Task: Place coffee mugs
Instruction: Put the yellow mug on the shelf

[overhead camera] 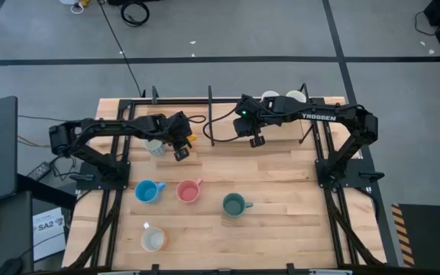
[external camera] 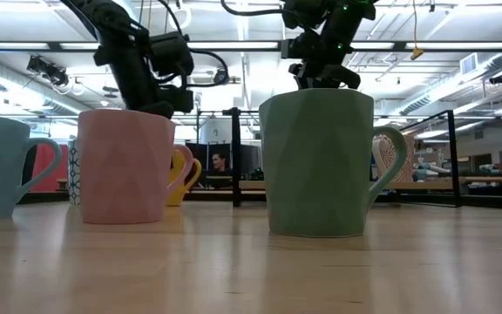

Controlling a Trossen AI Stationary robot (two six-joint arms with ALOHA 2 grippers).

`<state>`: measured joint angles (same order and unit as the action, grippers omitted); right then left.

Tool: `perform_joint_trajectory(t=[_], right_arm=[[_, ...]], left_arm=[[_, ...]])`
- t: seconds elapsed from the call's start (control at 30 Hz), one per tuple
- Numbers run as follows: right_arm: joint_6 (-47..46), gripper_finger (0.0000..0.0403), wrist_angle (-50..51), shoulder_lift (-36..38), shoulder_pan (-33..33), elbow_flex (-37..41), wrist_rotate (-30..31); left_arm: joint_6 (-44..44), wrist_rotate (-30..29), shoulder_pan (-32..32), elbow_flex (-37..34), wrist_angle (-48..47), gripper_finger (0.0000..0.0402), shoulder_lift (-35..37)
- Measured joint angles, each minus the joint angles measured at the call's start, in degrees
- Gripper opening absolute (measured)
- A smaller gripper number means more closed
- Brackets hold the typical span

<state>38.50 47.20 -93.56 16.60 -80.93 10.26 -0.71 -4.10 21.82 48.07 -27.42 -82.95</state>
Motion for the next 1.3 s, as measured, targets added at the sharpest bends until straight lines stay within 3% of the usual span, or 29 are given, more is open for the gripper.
perform_joint_trajectory(t=[0.2, 0.5, 0.77, 1.0, 1.3], right_arm=[[0.0, 0.0132, -0.02, 0.0, 0.0, 0.0, 0.0], [0.0, 0.0132, -0.28, 0.0, 0.01, 0.0, 0.0], [-0.57, 0.0132, 0.12, 0.17, 0.01, -0.04, 1.68], [-1.05, 0.0132, 0.78, 3.47, 0.09, -0.02, 2.14], [-1.55, 0.0132, 0.92, 11.76, 3.11, -0.02, 2.14]], left_arm=[[-0.01, 0.25, -2.76, -0.09, -1.62, 0.0036, 1.48], [0.0, 5.36, -9.72, 0.75, -2.67, 0.0037, 4.01], [0.0, 5.63, -14.49, 8.99, -6.23, 0.0038, 4.65], [-0.16, 9.34, -16.77, 17.75, -8.5, 0.0039, 4.71], [-10.72, 10.32, -16.07, 27.05, -3.16, 0.0037, 4.6]])
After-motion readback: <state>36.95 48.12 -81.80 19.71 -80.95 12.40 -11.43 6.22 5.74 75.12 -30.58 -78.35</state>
